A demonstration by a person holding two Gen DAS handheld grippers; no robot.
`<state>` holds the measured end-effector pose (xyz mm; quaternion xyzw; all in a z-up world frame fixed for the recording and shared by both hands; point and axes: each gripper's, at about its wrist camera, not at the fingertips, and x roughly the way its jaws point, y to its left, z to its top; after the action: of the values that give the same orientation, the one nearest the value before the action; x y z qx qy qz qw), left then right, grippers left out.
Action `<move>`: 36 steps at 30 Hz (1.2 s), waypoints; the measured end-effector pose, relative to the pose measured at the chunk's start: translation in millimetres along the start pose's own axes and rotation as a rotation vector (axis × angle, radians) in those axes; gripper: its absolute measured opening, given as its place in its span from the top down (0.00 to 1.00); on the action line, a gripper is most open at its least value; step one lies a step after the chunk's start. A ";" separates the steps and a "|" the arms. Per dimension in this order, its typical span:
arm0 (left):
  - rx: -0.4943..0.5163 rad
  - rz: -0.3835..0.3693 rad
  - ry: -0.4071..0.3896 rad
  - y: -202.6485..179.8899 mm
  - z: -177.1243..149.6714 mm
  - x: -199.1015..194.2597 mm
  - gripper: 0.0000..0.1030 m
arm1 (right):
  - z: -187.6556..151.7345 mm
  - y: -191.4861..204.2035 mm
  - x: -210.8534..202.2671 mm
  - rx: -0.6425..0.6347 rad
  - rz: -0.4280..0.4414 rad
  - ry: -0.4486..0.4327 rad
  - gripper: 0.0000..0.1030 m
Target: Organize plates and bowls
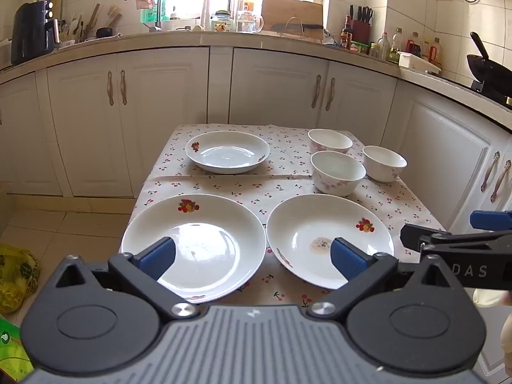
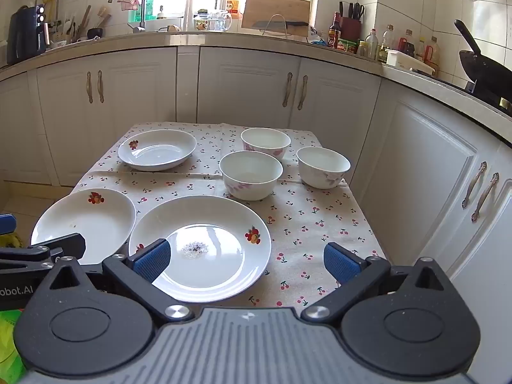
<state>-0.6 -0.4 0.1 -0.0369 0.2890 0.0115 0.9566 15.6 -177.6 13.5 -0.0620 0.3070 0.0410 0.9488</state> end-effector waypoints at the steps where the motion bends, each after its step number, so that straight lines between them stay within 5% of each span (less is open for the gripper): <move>1: 0.001 0.001 -0.001 -0.5 -0.1 -0.4 0.01 | -0.2 0.3 -0.3 -0.003 -0.002 -0.003 0.00; 36: -0.004 -0.023 0.000 -1.7 1.5 -2.6 0.01 | 0.6 -1.9 -3.7 -0.005 -0.025 -0.019 0.00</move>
<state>-1.9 -1.9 2.9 -0.0420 0.2883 0.0010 0.9566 13.2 -179.6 16.3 -0.0680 0.2971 0.0307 0.9519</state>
